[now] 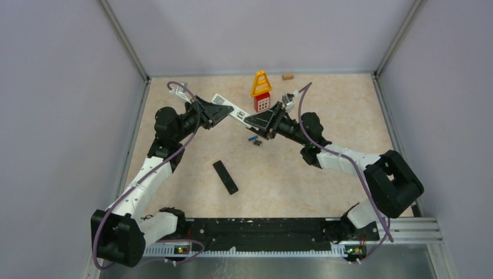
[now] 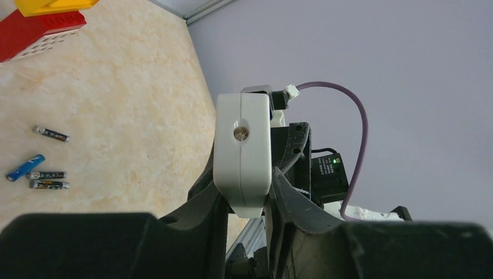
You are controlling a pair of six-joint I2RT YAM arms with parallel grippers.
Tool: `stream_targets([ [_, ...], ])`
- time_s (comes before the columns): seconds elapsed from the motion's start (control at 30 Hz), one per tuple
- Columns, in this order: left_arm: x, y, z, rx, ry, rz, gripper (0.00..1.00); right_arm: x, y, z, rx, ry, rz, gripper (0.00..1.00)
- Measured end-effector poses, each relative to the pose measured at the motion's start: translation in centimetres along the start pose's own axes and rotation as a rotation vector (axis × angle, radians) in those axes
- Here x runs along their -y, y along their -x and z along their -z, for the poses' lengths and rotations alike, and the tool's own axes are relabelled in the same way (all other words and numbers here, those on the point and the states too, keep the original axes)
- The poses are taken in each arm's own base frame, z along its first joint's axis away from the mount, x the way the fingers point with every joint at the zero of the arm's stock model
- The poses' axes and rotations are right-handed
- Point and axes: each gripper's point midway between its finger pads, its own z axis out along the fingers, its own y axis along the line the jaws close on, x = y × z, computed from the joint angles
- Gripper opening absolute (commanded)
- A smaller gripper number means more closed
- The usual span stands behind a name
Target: Load the batteries into the remote control
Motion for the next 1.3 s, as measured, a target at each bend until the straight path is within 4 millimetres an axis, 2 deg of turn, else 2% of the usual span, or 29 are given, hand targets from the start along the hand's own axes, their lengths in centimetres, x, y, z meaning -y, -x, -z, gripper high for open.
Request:
stream_targets([
  [0.13, -0.7, -0.1, 0.0, 0.013, 0.009, -0.006, 0.0, 1.3, -0.2, 0.2, 0.003, -0.056, -0.021, 0.68],
  [0.37, -2.8, -1.0, 0.0, 0.019, 0.049, -0.028, 0.0, 2.6, -0.6, 0.8, -0.008, -0.127, -0.039, 0.46],
  [0.57, -4.4, -1.3, 0.1, 0.024, 0.089, -0.083, 0.0, 4.3, -1.2, 1.5, -0.025, -0.212, -0.078, 0.37],
  [0.8, -6.3, -1.7, 0.1, 0.013, 0.141, -0.131, 0.0, 5.6, -1.8, 2.3, -0.045, -0.292, -0.092, 0.11],
  [0.93, -7.4, -2.1, 0.1, -0.002, 0.178, -0.149, 0.0, 6.2, -2.0, 2.8, -0.055, -0.324, -0.081, 0.06],
  [1.17, -9.4, -1.8, 0.5, 0.011, 0.258, -0.223, 0.0, 7.3, -1.5, 4.4, -0.058, -0.392, 0.013, 0.05],
  [1.23, -10.2, -1.8, 0.7, 0.01, 0.282, -0.246, 0.0, 8.9, -0.8, 5.4, -0.043, -0.45, 0.056, 0.05],
  [1.3, -11.0, -2.1, 1.1, 0.004, 0.308, -0.267, 0.0, 11.2, -0.3, 6.7, -0.029, -0.533, 0.089, 0.05],
])
